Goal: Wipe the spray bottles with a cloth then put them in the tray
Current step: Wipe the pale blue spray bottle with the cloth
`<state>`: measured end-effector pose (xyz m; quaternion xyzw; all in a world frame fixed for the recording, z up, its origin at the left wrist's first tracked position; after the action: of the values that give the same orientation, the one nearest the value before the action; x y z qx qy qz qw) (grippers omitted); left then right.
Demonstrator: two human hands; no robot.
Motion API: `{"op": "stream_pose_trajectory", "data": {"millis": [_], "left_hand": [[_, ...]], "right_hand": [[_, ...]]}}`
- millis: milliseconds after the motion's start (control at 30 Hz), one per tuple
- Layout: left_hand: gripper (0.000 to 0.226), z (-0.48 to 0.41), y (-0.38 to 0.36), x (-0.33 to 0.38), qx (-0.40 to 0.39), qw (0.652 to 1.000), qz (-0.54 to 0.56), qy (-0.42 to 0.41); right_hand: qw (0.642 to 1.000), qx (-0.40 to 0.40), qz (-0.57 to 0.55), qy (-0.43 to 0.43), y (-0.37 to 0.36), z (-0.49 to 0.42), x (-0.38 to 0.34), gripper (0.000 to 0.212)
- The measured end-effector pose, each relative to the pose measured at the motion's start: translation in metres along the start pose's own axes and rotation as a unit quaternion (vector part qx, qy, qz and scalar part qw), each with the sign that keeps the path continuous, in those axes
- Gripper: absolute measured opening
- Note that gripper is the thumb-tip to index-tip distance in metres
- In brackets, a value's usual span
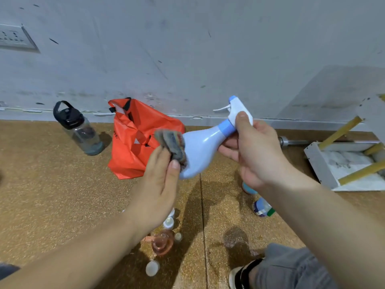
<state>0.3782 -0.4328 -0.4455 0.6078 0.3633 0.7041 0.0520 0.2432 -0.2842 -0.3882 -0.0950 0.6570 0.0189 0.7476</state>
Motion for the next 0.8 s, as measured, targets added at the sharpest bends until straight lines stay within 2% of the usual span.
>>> {"op": "stream_pose_trajectory", "data": {"millis": [67, 167, 233, 300, 400, 500, 567, 633, 700, 767, 800], "left_hand": [[0.04, 0.002, 0.001, 0.011, 0.029, 0.993, -0.102, -0.057], [0.049, 0.01, -0.004, 0.031, 0.042, 0.951, -0.255, -0.171], [0.046, 0.013, -0.006, 0.035, 0.033, 0.946, -0.26, -0.19], [0.043, 0.01, -0.004, 0.029, 0.031, 0.952, -0.239, -0.188], [0.049, 0.0, 0.005, 0.012, 0.043, 0.97, -0.187, -0.148], [0.051, -0.007, 0.006, -0.011, 0.006, 1.0, -0.016, 0.013], [0.046, -0.003, -0.005, -0.016, -0.037, 0.994, 0.059, 0.08], [0.046, 0.003, -0.006, -0.002, -0.014, 0.998, -0.059, 0.026], [0.05, 0.009, -0.006, 0.013, 0.016, 0.974, -0.207, -0.087], [0.055, 0.009, -0.002, 0.02, 0.022, 0.959, -0.244, -0.143], [0.058, 0.007, 0.001, 0.019, 0.022, 0.963, -0.232, -0.134]], "right_hand": [[1.0, 0.004, 0.002, -0.01, 0.0, 0.004, 0.004, 0.025], [0.997, -0.031, 0.072, 0.001, -0.008, 0.017, 0.014, 0.028], [0.989, -0.058, 0.131, 0.022, -0.014, 0.025, 0.018, 0.029], [0.988, -0.067, 0.136, 0.034, -0.017, 0.029, 0.017, 0.028], [0.994, -0.049, 0.087, 0.031, -0.015, 0.018, 0.008, 0.026], [0.999, -0.011, 0.032, 0.021, -0.006, 0.004, -0.001, 0.025], [0.999, 0.0, 0.028, 0.018, -0.001, 0.002, -0.001, 0.026], [0.999, 0.002, 0.045, 0.018, -0.001, 0.007, 0.002, 0.027], [0.997, -0.017, 0.068, 0.015, -0.007, 0.016, 0.007, 0.032], [0.992, -0.047, 0.114, 0.021, -0.014, 0.026, 0.01, 0.043], [0.989, -0.059, 0.133, 0.023, -0.016, 0.029, 0.012, 0.045]]}}
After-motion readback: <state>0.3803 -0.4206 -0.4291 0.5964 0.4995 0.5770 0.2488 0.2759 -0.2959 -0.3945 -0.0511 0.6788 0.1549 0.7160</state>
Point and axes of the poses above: each hand's wrist, its own z-axis away from the middle knuckle, its own y-axis out of the back of the hand, x = y × z, the point moved 6 cm from there along -z, towards the middle knuckle, and after that the axes turned 12 degrees about y, right-handed, at the moved point
